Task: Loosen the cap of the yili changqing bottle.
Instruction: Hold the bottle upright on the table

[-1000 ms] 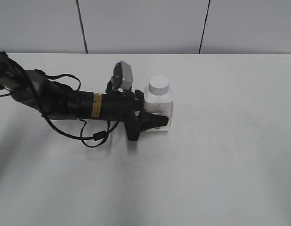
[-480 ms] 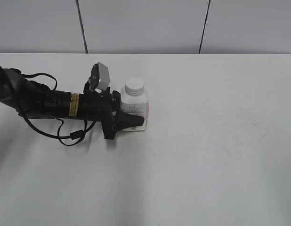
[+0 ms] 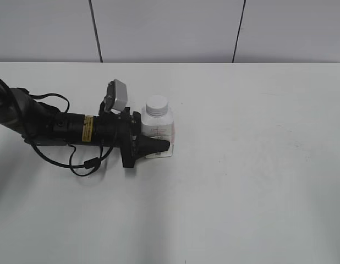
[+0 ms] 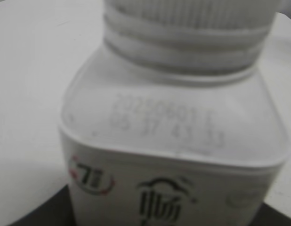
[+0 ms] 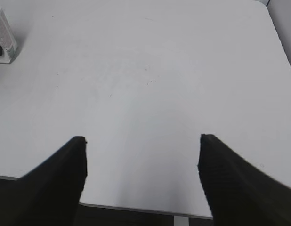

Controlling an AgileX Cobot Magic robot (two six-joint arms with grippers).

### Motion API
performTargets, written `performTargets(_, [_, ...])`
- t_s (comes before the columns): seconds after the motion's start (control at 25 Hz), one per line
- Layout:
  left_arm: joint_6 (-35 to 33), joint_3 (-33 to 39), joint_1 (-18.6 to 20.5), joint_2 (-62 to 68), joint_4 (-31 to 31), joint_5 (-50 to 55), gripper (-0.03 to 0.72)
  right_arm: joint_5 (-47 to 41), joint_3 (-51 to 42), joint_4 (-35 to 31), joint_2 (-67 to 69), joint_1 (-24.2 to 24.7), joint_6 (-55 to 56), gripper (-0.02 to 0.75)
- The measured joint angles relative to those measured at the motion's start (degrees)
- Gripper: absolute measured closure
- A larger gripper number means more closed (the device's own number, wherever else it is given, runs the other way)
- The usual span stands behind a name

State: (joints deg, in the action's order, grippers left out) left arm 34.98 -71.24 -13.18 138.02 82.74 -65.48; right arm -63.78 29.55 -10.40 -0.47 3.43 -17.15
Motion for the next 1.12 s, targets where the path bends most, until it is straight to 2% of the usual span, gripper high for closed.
performTargets(0.88, [-1.2, 0.0, -0.1, 0.1, 1.0, -1.4, 0.316, 0.0, 0.0, 0.5, 0.0, 0.0, 0.0, 0.156])
performTargets(1.12, [-1.9, 0.0, -0.1, 0.1, 1.4, -1.4, 0.318, 2.2, 0.1, -0.7, 0.1, 0.0, 6.3, 0.156])
